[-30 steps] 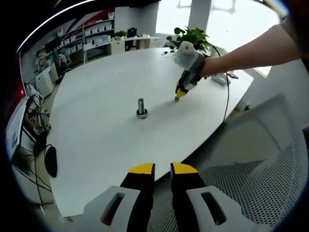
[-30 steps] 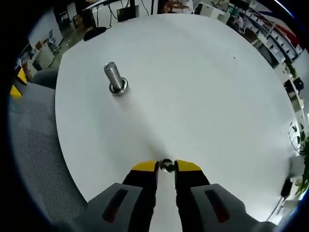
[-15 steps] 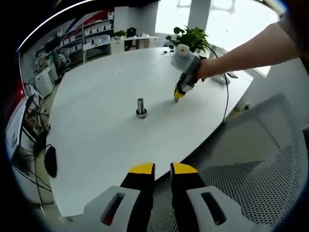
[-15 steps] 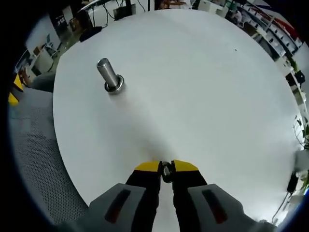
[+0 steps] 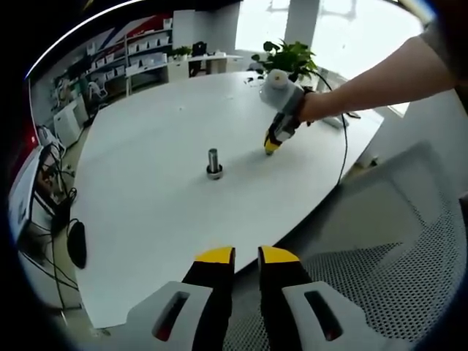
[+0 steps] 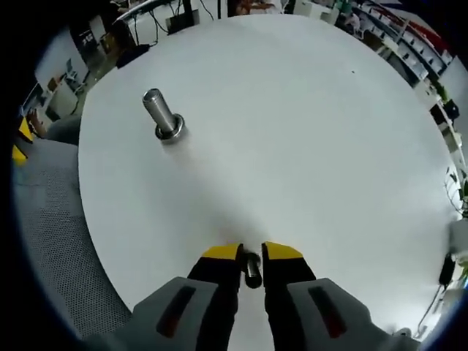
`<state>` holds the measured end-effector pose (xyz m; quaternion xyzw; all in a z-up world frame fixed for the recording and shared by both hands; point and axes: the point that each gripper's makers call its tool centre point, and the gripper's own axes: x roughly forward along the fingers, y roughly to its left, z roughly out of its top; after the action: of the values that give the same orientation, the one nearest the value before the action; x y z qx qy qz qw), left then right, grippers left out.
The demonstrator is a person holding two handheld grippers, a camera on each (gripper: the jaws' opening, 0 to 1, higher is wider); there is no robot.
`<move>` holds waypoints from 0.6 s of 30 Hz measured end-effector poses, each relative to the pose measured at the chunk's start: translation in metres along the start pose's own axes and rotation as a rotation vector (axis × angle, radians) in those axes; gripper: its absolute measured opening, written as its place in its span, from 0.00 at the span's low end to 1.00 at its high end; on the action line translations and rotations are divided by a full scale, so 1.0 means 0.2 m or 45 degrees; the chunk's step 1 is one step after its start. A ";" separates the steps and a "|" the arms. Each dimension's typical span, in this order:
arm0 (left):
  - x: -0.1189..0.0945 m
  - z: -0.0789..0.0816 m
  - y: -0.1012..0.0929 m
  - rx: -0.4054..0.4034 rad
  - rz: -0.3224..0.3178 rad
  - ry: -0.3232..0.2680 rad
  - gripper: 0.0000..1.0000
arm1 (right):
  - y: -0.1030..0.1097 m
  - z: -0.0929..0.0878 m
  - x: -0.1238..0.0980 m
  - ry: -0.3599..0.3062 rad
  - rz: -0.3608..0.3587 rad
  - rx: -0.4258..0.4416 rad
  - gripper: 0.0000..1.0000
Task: Place the washer onto the threaded stud by aligning its center hole with the stud, sliding it down to the base, and recovering from edge contact or off-axis alignment until the washer reaches the visible bottom stop.
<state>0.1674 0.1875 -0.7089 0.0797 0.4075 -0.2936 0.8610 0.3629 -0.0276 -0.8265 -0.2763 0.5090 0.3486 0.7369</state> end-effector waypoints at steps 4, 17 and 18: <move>0.00 0.00 0.00 0.001 -0.001 -0.001 0.10 | -0.02 0.03 -0.04 -0.038 -0.028 -0.013 0.17; 0.00 0.00 0.00 0.003 0.000 0.000 0.10 | -0.02 0.08 -0.21 -0.178 -0.078 0.037 0.22; 0.00 0.00 0.00 0.005 -0.003 0.000 0.10 | -0.02 0.08 -0.22 -0.186 -0.079 0.036 0.23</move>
<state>0.1672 0.1877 -0.7084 0.0809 0.4071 -0.2953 0.8605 0.3645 -0.0290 -0.7794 -0.2554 0.4497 0.3375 0.7865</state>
